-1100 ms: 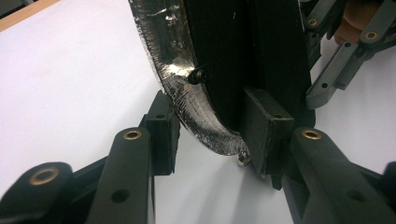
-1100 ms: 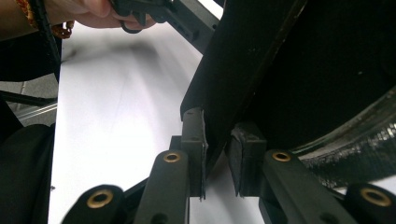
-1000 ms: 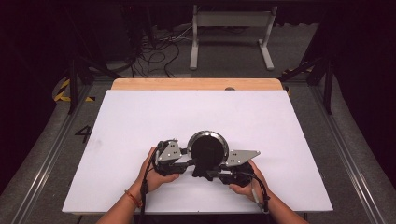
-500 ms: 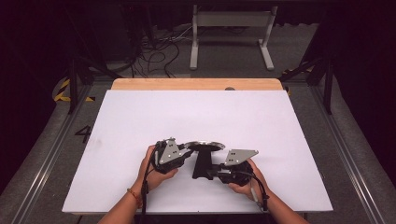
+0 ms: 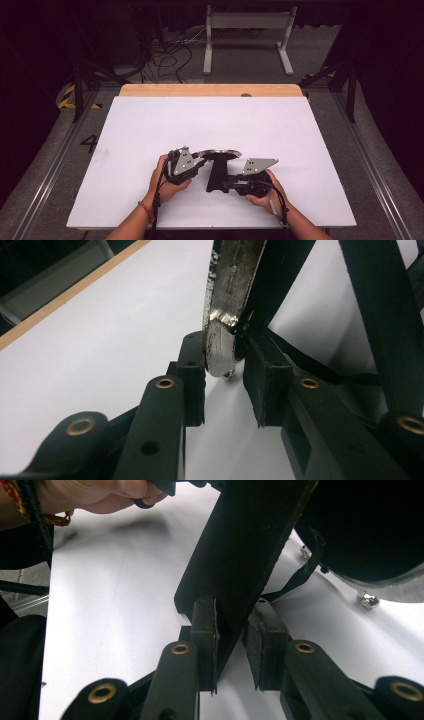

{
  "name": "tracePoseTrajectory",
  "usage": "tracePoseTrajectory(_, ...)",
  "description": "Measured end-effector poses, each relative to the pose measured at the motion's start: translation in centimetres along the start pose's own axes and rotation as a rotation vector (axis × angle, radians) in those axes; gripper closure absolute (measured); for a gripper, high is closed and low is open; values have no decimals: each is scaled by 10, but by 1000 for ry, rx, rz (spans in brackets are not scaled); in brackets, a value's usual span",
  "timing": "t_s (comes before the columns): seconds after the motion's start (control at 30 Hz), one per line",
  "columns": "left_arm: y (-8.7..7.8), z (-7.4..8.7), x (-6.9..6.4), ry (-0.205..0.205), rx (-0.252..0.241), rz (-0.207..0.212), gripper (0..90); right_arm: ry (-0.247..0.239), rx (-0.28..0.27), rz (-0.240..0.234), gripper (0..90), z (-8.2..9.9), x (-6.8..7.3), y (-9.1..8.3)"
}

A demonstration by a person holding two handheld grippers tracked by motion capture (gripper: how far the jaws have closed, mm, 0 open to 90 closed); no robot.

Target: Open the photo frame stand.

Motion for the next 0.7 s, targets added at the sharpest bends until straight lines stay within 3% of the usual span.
tracePoseTrajectory(0.43,2,0,-2,20,3,-30,725,15,6,15,774,0,-5,-5)
tracePoseTrajectory(0.7,1,1,-3,12,0,-33,726,17,9,19,782,0,-5,-6)
Point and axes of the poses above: each handheld gripper's, and its own axes: y roughly forward along the jaws, z roughly out of its underside, x roughly to its left, the point moved 3 cm from there along y, roughly forward along the jaws, and after that the axes turned 5 degrees about -x, right-handed, at the moved point
